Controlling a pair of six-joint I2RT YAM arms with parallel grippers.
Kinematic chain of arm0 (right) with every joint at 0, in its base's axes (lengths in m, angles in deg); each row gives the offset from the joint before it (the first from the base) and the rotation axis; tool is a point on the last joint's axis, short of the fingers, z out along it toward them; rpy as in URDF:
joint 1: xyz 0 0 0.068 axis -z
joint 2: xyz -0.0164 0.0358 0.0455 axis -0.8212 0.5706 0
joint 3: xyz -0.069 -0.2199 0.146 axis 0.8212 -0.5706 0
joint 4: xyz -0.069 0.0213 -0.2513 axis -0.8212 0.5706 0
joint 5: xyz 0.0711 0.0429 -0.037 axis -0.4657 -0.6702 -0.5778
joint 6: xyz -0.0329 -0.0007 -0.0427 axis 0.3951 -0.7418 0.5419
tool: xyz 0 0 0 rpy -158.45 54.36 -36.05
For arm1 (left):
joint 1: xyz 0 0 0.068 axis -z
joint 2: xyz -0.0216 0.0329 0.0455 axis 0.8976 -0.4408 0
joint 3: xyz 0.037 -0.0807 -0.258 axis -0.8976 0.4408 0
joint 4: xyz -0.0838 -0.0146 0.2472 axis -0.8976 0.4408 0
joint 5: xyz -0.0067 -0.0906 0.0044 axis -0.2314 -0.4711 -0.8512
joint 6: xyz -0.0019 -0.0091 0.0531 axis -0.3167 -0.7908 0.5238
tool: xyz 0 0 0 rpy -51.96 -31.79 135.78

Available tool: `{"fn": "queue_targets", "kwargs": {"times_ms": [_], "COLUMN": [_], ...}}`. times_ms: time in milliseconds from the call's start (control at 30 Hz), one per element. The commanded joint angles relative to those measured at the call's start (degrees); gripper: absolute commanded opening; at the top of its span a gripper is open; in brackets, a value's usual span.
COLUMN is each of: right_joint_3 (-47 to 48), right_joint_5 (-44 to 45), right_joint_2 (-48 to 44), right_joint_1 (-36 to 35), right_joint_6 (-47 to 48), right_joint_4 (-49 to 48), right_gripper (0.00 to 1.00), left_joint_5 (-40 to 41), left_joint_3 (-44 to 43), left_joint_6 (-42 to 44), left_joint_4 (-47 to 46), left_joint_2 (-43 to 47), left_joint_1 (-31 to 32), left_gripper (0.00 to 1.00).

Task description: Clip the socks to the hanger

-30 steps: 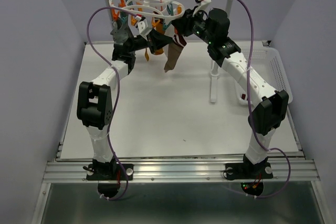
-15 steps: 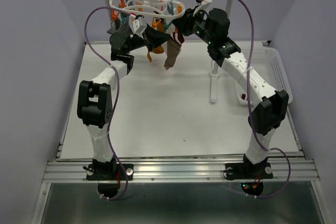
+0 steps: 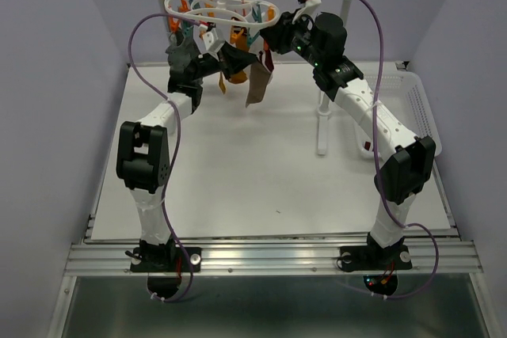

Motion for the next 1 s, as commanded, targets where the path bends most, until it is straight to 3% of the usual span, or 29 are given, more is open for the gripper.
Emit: {"fn": "queue_targets", "kwargs": {"times_ms": [0, 467, 967], "right_joint_3": [1.63, -0.13, -0.92], "right_joint_5": [0.91, 5.75, 2.14], "right_joint_2": [-0.39, 0.49, 0.31], "right_joint_1": [0.28, 0.28, 0.28], "right_joint_6": [-2.21, -1.86, -5.28], "right_joint_4": [-2.13, -5.82, -8.37], "right_gripper": [0.01, 0.01, 0.01], "left_joint_5": [1.96, 5.21, 6.71], "left_joint_3": [1.48, 6.15, 4.74], "left_joint_6": [4.82, 0.17, -0.27], "left_joint_4": [1.24, -5.53, -4.74], "left_joint_2": [5.13, 7.59, 6.36], "left_joint_1": [0.65, 0.91, 0.91], "left_gripper": [0.0, 0.0, 0.0]}}
